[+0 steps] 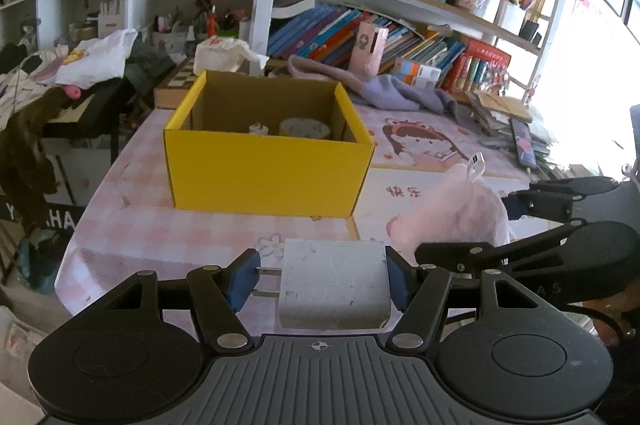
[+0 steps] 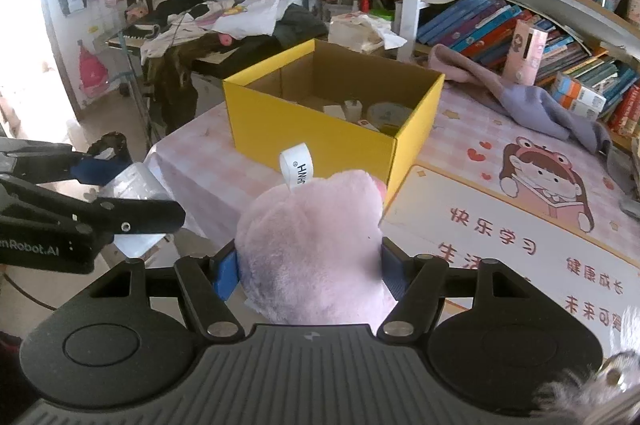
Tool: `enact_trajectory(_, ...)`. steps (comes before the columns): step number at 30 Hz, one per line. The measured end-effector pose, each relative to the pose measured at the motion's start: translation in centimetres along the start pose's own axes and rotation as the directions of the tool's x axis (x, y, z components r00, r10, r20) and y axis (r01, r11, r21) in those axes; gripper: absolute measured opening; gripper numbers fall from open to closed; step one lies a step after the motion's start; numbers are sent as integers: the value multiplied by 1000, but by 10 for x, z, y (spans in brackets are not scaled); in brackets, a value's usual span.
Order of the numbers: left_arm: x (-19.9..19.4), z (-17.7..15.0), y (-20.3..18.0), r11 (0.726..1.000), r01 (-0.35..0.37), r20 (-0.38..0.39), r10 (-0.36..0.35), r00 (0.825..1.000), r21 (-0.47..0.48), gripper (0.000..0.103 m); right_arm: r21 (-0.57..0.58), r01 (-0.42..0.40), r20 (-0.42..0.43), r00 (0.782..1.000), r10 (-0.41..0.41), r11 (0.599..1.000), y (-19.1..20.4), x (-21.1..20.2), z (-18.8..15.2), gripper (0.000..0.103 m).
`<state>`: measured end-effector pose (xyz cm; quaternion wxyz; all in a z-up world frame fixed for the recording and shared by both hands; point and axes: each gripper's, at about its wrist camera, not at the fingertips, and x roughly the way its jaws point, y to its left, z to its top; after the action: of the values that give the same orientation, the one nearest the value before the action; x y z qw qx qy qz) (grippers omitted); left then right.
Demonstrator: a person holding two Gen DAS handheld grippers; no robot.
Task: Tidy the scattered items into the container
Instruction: 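Lift and carry the white block and pink plush toy with both tools toward the yellow box, then open both tools to drop the white block and pink plush toy into the box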
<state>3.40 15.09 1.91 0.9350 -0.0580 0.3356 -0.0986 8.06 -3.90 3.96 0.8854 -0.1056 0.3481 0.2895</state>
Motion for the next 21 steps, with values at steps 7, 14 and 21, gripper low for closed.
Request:
enact_trajectory(7, 5, 16, 13, 1000, -25, 32, 25, 999, -4, 65, -21, -25, 48, 999, 26, 999, -4, 11, 20, 66)
enact_trajectory(14, 23, 69, 27, 999, -38, 128, 35, 991, 22, 65, -83, -6, 174, 985, 21, 997, -16, 23, 69, 66)
enact_trajectory(21, 64, 138, 41, 997, -46, 203, 32, 979, 60, 65, -118, 27, 265, 964, 6, 993, -38, 62, 126, 67)
